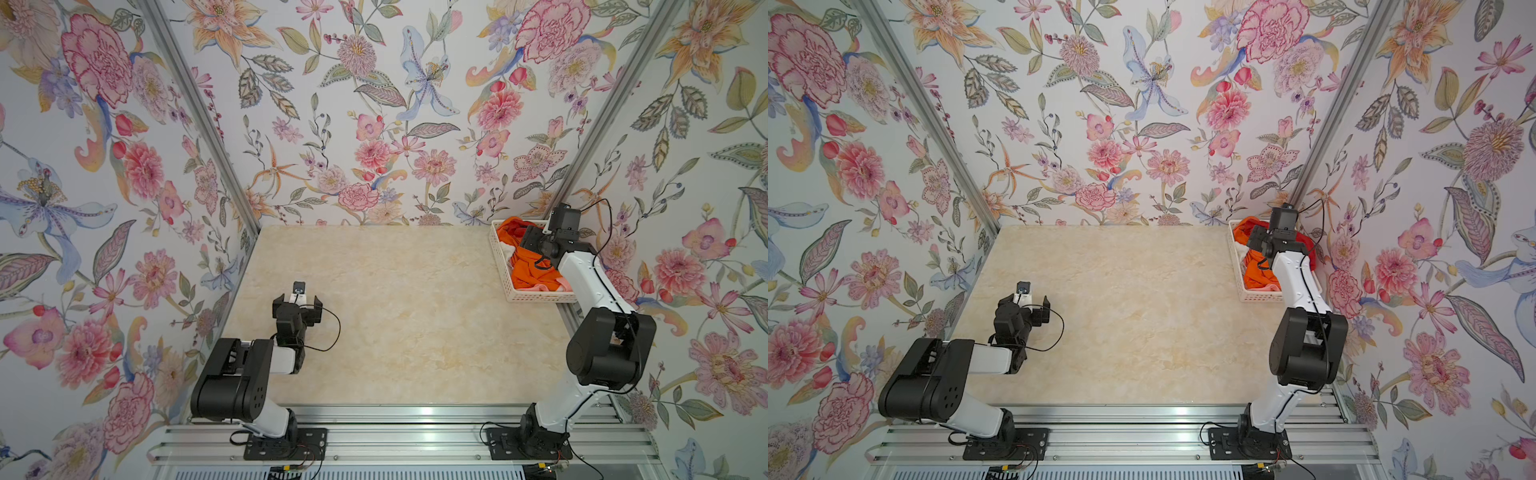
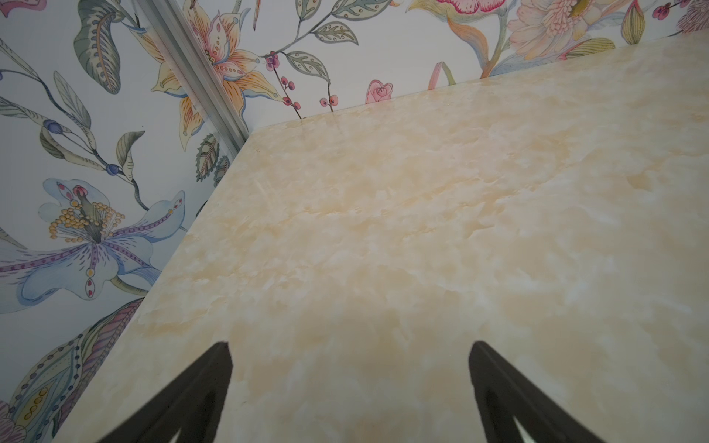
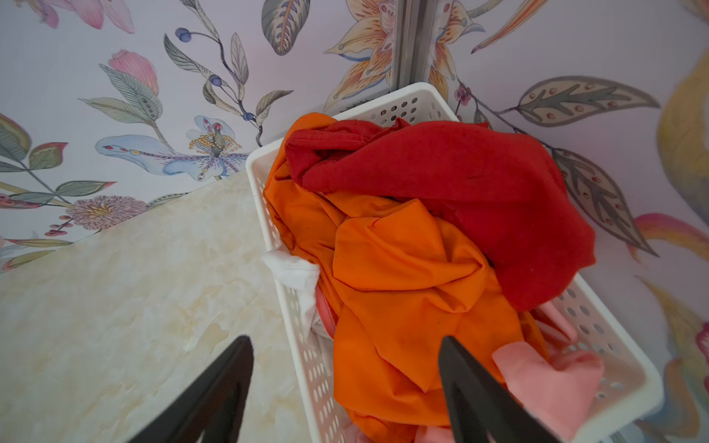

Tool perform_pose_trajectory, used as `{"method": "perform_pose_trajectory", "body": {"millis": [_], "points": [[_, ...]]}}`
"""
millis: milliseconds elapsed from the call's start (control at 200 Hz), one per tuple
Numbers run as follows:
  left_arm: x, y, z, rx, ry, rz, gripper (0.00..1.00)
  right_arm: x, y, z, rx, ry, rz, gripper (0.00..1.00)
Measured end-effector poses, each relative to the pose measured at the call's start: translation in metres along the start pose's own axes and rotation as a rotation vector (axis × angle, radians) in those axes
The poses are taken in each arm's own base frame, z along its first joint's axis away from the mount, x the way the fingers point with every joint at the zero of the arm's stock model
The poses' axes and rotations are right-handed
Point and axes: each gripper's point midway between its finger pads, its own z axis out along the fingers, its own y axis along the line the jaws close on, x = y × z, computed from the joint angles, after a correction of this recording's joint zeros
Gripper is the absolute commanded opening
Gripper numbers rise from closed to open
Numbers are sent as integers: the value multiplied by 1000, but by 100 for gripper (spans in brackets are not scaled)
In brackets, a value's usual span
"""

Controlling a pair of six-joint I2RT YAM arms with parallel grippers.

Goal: Fold and stack t-shirts
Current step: Pick up the T-shirt from the bin.

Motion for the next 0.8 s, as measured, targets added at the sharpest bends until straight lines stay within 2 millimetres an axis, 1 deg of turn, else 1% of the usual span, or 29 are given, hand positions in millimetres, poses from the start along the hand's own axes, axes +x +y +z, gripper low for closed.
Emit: {"method": "perform_pose_trajectory", "body": {"millis": [70,150,235,295,310,355,445,680,715,745,765,800], "points": [[0,0,0,0,0,0,98,17,-8,18,28,79,-4,75],[0,0,0,0,0,0,98,43,-15,36,49,174,-10,74],[0,0,0,0,0,0,98,69,-19,49,68,261,-18,74],[0,0,0,0,0,0,98,80,-21,53,76,296,-22,74],[0,0,0,0,0,0,98,82,-22,54,77,303,-23,72],[0,0,0,0,0,0,99,87,-22,56,80,317,-26,68],[0,0,0,0,0,0,98,91,-23,58,82,330,-32,61],[0,0,0,0,0,0,98,91,-24,65,91,342,-50,60],[0,0,0,0,0,0,98,90,-24,66,96,341,-56,55],[0,0,0,0,0,0,98,88,-24,68,98,339,-59,48],[0,0,0,0,0,0,99,87,-25,69,103,338,-59,41],[0,0,0,0,0,0,98,86,-26,71,109,337,-64,13]]}}
